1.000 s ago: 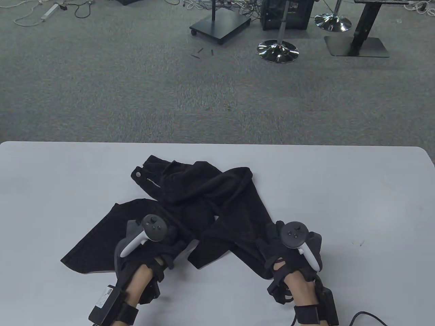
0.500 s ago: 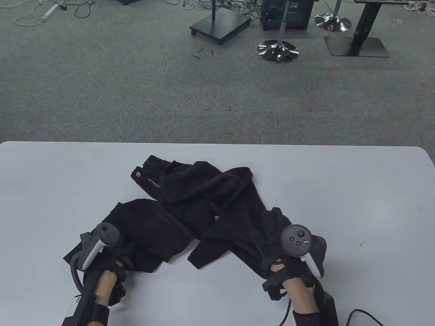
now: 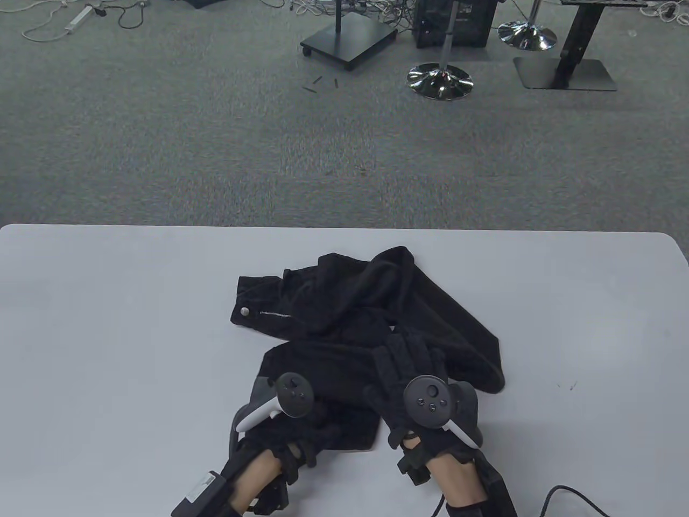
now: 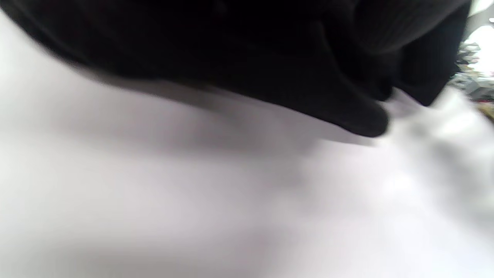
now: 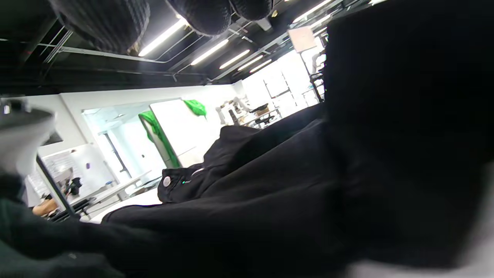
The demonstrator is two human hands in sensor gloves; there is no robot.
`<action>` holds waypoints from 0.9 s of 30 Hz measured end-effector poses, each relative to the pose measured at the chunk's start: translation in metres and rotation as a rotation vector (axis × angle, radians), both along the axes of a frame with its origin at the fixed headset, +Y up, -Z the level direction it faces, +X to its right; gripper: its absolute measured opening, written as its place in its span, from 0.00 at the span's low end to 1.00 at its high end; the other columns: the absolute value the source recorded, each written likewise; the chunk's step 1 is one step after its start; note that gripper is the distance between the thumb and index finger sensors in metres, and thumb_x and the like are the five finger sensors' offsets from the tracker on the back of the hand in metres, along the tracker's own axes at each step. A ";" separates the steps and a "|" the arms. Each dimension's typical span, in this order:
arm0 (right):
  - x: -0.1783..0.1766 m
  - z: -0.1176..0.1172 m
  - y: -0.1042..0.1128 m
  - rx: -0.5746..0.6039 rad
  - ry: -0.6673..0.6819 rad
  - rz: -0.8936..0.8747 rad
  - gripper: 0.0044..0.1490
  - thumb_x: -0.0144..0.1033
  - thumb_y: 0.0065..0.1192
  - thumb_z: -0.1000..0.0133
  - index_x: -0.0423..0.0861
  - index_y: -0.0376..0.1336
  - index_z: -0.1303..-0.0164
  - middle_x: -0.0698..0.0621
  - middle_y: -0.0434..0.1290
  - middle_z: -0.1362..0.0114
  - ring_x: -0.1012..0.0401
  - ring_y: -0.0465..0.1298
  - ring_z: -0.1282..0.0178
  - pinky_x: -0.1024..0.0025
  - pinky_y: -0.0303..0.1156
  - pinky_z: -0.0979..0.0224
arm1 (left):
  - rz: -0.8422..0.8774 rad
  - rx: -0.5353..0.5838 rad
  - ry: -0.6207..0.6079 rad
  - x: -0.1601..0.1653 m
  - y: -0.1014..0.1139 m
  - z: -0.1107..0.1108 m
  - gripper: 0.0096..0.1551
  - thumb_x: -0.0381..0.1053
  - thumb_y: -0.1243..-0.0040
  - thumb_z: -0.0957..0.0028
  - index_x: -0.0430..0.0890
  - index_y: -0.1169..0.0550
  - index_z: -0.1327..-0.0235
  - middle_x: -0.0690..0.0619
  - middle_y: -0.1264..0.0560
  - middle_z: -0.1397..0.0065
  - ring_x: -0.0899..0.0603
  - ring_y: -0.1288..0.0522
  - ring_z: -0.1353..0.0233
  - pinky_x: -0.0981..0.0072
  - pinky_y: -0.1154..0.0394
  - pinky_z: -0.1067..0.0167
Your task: Fold trousers
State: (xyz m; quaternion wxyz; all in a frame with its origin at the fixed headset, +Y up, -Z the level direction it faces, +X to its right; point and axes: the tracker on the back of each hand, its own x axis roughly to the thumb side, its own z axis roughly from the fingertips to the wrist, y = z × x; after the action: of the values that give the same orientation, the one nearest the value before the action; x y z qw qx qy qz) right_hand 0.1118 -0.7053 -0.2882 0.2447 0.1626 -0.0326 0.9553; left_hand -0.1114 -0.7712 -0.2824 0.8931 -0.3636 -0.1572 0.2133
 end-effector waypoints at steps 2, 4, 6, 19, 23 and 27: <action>-0.002 -0.002 -0.008 -0.044 0.010 0.026 0.43 0.62 0.53 0.46 0.55 0.51 0.23 0.50 0.46 0.13 0.46 0.39 0.12 0.34 0.35 0.19 | 0.081 -0.051 -0.057 0.008 0.009 0.007 0.44 0.73 0.51 0.42 0.56 0.41 0.14 0.57 0.49 0.11 0.34 0.51 0.12 0.36 0.46 0.21; -0.002 -0.006 -0.020 -0.120 0.004 0.066 0.43 0.62 0.53 0.46 0.55 0.51 0.23 0.49 0.46 0.13 0.46 0.38 0.13 0.34 0.34 0.19 | 0.145 -0.060 -0.066 0.007 0.021 0.010 0.44 0.73 0.51 0.42 0.56 0.39 0.15 0.56 0.47 0.12 0.34 0.48 0.12 0.36 0.44 0.21; -0.002 -0.010 -0.032 -0.203 0.011 0.098 0.42 0.62 0.53 0.46 0.56 0.52 0.23 0.50 0.47 0.13 0.46 0.38 0.13 0.34 0.35 0.19 | 0.180 -0.013 -0.046 -0.004 0.034 0.008 0.43 0.73 0.51 0.41 0.55 0.39 0.15 0.56 0.47 0.11 0.35 0.48 0.12 0.36 0.44 0.21; -0.019 -0.023 -0.082 -0.483 0.029 0.280 0.42 0.64 0.52 0.46 0.58 0.51 0.22 0.52 0.45 0.13 0.47 0.41 0.12 0.35 0.37 0.20 | 0.025 0.269 0.493 -0.134 0.029 -0.058 0.50 0.73 0.50 0.39 0.59 0.57 0.14 0.61 0.62 0.11 0.39 0.61 0.09 0.36 0.54 0.17; -0.020 -0.023 -0.081 -0.477 0.027 0.281 0.42 0.64 0.52 0.46 0.57 0.52 0.23 0.52 0.46 0.13 0.47 0.42 0.12 0.34 0.37 0.20 | -0.034 0.234 0.545 -0.145 0.015 -0.074 0.52 0.73 0.49 0.39 0.61 0.61 0.15 0.62 0.66 0.12 0.41 0.65 0.09 0.36 0.57 0.17; -0.019 -0.023 -0.080 -0.481 0.028 0.271 0.42 0.63 0.53 0.46 0.57 0.52 0.23 0.52 0.46 0.13 0.47 0.42 0.12 0.34 0.38 0.20 | -0.098 0.204 0.569 -0.147 0.004 -0.093 0.52 0.74 0.49 0.39 0.61 0.62 0.15 0.63 0.66 0.12 0.41 0.66 0.09 0.36 0.58 0.17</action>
State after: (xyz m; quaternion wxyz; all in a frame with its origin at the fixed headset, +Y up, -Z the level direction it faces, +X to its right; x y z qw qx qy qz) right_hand 0.0932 -0.7848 -0.3116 0.1467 0.1160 0.2209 0.9572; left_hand -0.2587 -0.7669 -0.3750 0.9424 -0.2049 0.0966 0.2462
